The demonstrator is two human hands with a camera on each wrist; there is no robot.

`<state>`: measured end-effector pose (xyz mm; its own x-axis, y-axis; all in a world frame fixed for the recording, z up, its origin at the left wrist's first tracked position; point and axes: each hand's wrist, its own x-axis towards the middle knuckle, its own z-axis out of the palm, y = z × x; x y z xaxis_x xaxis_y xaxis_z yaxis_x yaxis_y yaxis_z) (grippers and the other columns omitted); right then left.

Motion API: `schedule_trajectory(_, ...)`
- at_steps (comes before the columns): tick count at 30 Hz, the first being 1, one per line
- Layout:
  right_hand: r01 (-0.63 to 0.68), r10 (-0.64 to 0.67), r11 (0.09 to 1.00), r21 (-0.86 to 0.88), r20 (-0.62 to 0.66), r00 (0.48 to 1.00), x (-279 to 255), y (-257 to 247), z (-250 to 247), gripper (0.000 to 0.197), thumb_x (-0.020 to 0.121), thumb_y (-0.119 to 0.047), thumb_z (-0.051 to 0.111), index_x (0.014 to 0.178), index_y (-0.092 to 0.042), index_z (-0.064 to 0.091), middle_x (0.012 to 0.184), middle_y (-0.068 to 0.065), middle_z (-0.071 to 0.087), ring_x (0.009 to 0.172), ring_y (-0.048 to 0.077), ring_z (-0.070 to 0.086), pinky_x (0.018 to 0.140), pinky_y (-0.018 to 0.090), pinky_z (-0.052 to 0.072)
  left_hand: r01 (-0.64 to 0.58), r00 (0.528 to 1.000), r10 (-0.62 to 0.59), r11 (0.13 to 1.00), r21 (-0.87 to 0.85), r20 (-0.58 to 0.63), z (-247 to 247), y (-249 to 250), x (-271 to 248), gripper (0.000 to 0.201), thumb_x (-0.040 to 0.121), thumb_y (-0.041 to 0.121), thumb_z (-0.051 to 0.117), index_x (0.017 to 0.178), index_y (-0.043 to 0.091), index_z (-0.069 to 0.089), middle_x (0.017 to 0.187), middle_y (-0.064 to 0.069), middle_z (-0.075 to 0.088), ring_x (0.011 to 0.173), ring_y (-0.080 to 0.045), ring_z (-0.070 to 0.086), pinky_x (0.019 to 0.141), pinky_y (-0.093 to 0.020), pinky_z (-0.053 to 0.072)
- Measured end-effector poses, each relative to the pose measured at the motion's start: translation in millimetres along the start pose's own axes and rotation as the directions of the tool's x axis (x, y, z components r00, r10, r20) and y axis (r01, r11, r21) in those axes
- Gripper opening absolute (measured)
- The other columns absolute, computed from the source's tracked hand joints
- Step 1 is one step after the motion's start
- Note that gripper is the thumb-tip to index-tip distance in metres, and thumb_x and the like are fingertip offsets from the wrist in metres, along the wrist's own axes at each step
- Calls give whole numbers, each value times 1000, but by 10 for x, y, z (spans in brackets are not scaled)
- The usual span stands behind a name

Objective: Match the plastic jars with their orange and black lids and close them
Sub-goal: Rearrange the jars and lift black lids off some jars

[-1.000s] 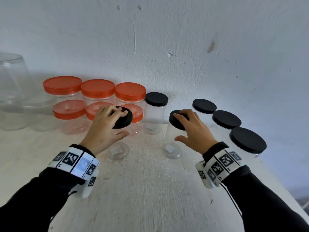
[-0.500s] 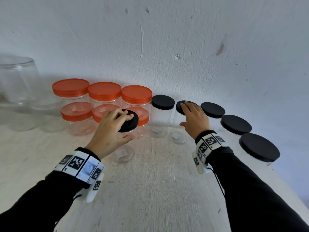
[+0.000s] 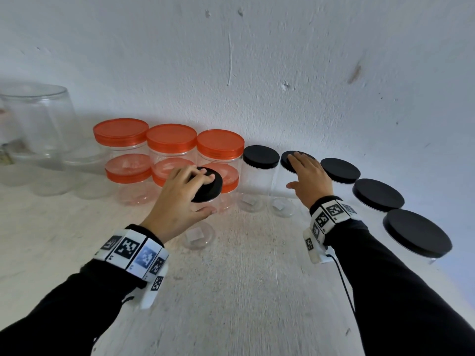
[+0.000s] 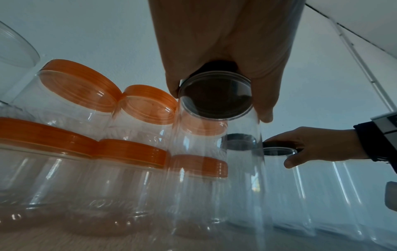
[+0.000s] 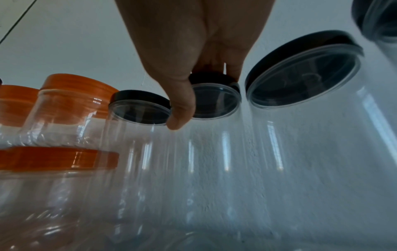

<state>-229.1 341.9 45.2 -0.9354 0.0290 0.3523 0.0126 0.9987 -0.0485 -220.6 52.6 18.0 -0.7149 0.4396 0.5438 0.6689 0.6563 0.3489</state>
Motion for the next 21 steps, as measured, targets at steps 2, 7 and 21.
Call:
schedule_trajectory(2, 0, 0, 1000, 6, -3, 1000, 11, -4, 9, 70, 86, -15, 64, 145, -12, 27, 152, 7, 28, 142, 23, 21, 114, 30, 12, -4, 1000, 4, 1000, -7, -6, 2, 0, -2, 71, 68, 59, 51, 120, 12, 57, 113, -3, 50, 116, -18, 36, 95, -30, 25)
schedule_trajectory(7, 0, 2, 999, 42, -28, 1000, 31, -19, 23, 69, 84, -13, 67, 143, -10, 32, 149, 8, 33, 139, 24, 25, 113, 31, 17, -11, 1000, 11, 1000, 0, -29, 16, -5, 0, 62, 69, 41, 75, 119, 10, 57, 113, -5, 51, 116, -21, 37, 96, -30, 26)
schedule_trajectory(21, -18, 20, 999, -27, 61, 998, 43, -73, -88, 74, 87, -28, 63, 146, -11, 22, 155, 5, 20, 143, 22, 14, 115, 42, 8, -22, 999, 21, 999, -24, -35, 6, 12, 19, 69, 69, 58, 53, 119, 11, 58, 113, -5, 52, 112, -15, 33, 93, -30, 26)
